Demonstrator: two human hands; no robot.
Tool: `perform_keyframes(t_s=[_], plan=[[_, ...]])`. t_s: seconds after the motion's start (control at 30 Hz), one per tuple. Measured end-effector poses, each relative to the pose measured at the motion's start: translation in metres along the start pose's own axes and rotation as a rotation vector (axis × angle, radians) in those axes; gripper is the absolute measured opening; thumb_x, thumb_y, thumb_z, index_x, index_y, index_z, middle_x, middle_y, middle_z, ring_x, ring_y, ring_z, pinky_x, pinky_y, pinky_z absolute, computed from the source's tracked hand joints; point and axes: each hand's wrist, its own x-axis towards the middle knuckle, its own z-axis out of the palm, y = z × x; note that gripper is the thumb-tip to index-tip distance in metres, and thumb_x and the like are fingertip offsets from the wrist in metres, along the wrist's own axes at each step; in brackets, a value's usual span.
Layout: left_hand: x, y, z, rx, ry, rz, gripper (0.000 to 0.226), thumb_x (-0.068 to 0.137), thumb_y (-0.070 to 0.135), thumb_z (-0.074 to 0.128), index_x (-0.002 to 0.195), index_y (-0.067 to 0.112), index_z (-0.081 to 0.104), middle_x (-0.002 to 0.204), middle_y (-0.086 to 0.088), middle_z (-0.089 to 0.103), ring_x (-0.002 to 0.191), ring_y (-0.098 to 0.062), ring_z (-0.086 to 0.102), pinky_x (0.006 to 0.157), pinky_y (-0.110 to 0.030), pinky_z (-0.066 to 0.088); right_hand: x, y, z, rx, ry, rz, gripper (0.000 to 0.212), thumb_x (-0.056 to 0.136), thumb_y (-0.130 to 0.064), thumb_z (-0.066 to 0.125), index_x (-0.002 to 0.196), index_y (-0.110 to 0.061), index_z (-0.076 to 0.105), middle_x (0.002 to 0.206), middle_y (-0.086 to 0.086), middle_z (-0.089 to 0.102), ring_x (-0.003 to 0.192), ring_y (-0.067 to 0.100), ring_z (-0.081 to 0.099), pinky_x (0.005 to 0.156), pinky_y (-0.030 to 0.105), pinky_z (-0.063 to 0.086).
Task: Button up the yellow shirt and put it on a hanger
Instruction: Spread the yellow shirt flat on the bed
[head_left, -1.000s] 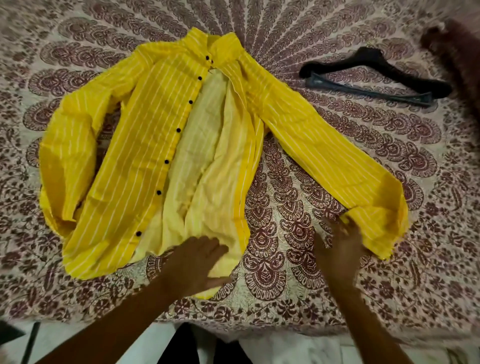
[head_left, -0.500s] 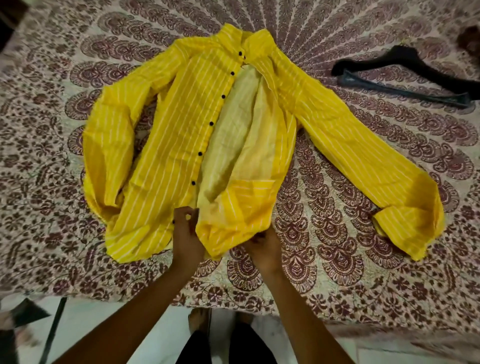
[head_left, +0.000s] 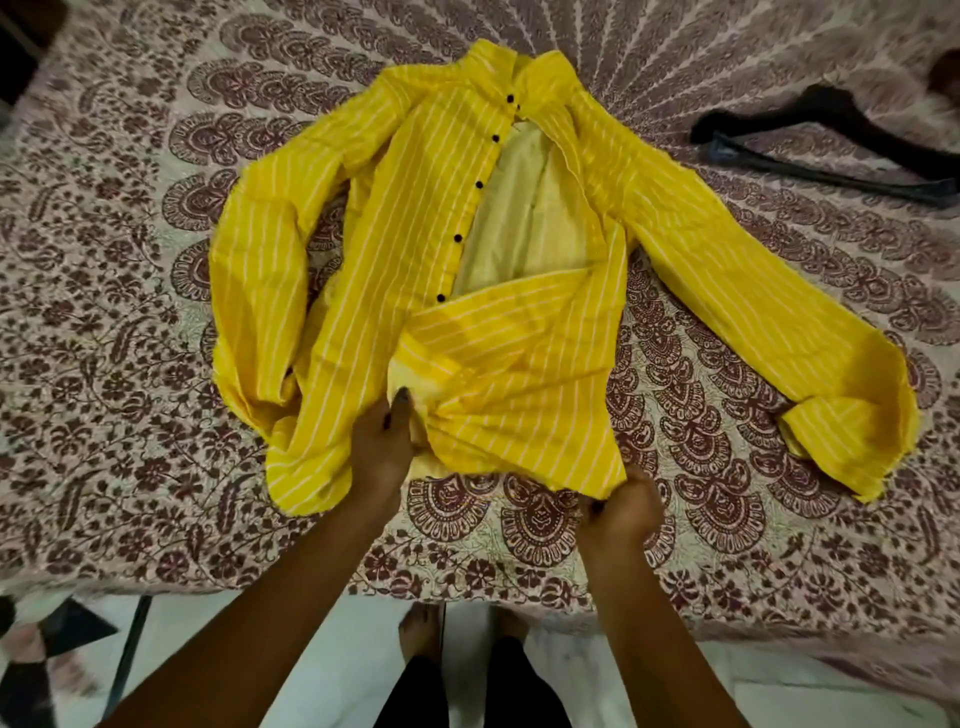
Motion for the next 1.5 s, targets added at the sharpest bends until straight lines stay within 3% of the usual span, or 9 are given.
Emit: perform_keyframes(t_s=[0.13, 0.3, 0.53, 0.7, 1.03, 1.13, 1.23, 1.33, 1.5], plan=[[-0.005, 0.004, 0.001, -0.266, -0.212, -0.414, 0.052, 0.092, 0.057, 0.025, 0.121, 0.02, 0.048, 0.1, -0.004, 0.062, 0.085, -0.024, 0.061, 0.063, -0.036, 0.058, 0.002, 0.012, -0.01, -0.127, 0.066, -0.077, 0.037, 0.085, 0.012, 0.033, 0.066, -0.013, 0.052, 0.066, 0.004, 0.054, 0.055, 0.015, 0.049, 0.039, 0.017, 0.04], [-0.01, -0.012, -0.004, 0.346, -0.347, 0.06, 0.101, 0.058, 0.06, 0.068, 0.14, 0.013, 0.033, 0.14, -0.007, 0.045, 0.124, -0.023, 0.046, 0.102, -0.036, 0.039, -0.005, 0.021, -0.01, -0.224, -0.316, -0.241, 0.039, 0.092, -0.04, 0.051, 0.12, -0.013, 0.056, 0.111, -0.003, 0.062, 0.102, 0.017, 0.056, 0.093, 0.039, 0.042], [-0.025, 0.002, -0.018, 0.186, 0.104, 0.462, 0.036, 0.096, 0.021, 0.043, 0.112, -0.009, 0.053, 0.063, -0.017, 0.059, 0.05, -0.009, 0.06, 0.049, -0.02, 0.045, -0.008, -0.013, -0.02, -0.238, -0.262, -0.474, 0.005, 0.088, -0.011, 0.06, 0.088, -0.009, 0.065, 0.065, -0.01, 0.068, 0.062, 0.002, 0.061, 0.058, 0.022, 0.051], [-0.013, -0.048, -0.031, 0.532, -0.219, 0.055, 0.044, 0.096, 0.024, 0.043, 0.139, 0.013, 0.037, 0.116, -0.023, 0.059, 0.095, -0.042, 0.06, 0.08, -0.046, 0.049, 0.01, 0.005, -0.054, -0.6, -0.22, -0.288, 0.033, 0.094, -0.024, 0.053, 0.114, 0.001, 0.059, 0.102, 0.02, 0.064, 0.093, 0.034, 0.062, 0.076, 0.043, 0.052], [-0.04, -0.053, -0.063, 0.725, -0.192, 0.393, 0.052, 0.093, 0.026, 0.049, 0.139, 0.01, 0.034, 0.06, -0.008, 0.056, 0.049, -0.022, 0.048, 0.045, -0.029, 0.033, 0.016, 0.015, -0.066, -0.758, 0.044, -0.394, 0.029, 0.089, -0.024, 0.061, 0.104, 0.0, 0.062, 0.1, 0.023, 0.064, 0.083, 0.03, 0.055, 0.071, 0.032, 0.035], [-0.037, -0.034, -0.078, 0.604, 0.023, 0.704, 0.041, 0.091, 0.04, 0.041, 0.116, 0.009, 0.05, 0.08, -0.009, 0.061, 0.072, -0.023, 0.055, 0.061, -0.029, 0.04, 0.006, 0.012, -0.058, -0.974, 0.109, -0.734, 0.039, 0.083, -0.016, 0.066, 0.119, -0.003, 0.057, 0.112, 0.025, 0.058, 0.101, 0.038, 0.053, 0.078, 0.036, 0.039], [-0.008, -0.039, -0.091, 0.606, 0.204, 0.567, 0.041, 0.091, 0.027, 0.044, 0.123, 0.002, 0.045, 0.113, -0.022, 0.052, 0.104, -0.034, 0.046, 0.085, -0.039, 0.037, -0.019, 0.019, -0.041, -0.922, -0.107, -1.11, 0.037, 0.084, -0.026, 0.064, 0.115, -0.008, 0.06, 0.111, 0.017, 0.058, 0.103, 0.026, 0.049, 0.08, 0.024, 0.035], [0.008, -0.047, -0.092, 0.765, -0.003, 0.295, 0.029, 0.087, 0.026, 0.06, 0.106, 0.006, 0.053, 0.077, -0.013, 0.056, 0.073, -0.034, 0.055, 0.063, -0.04, 0.039, -0.055, 0.047, -0.019, -0.926, -0.678, -1.26, 0.042, 0.084, -0.043, 0.057, 0.119, -0.02, 0.054, 0.115, 0.006, 0.059, 0.106, 0.014, 0.049, 0.085, 0.024, 0.044], [-0.032, -0.014, -0.069, 0.27, -0.356, 0.249, 0.03, 0.08, 0.048, 0.046, 0.074, 0.021, 0.058, 0.061, -0.001, 0.061, 0.058, -0.017, 0.056, 0.06, -0.04, 0.043, -0.076, 0.109, 0.027, -1.227, -0.882, -1.016, 0.094, 0.067, -0.064, 0.049, 0.141, -0.009, 0.032, 0.132, 0.015, 0.05, 0.117, 0.03, 0.048, 0.093, 0.045, 0.044]])
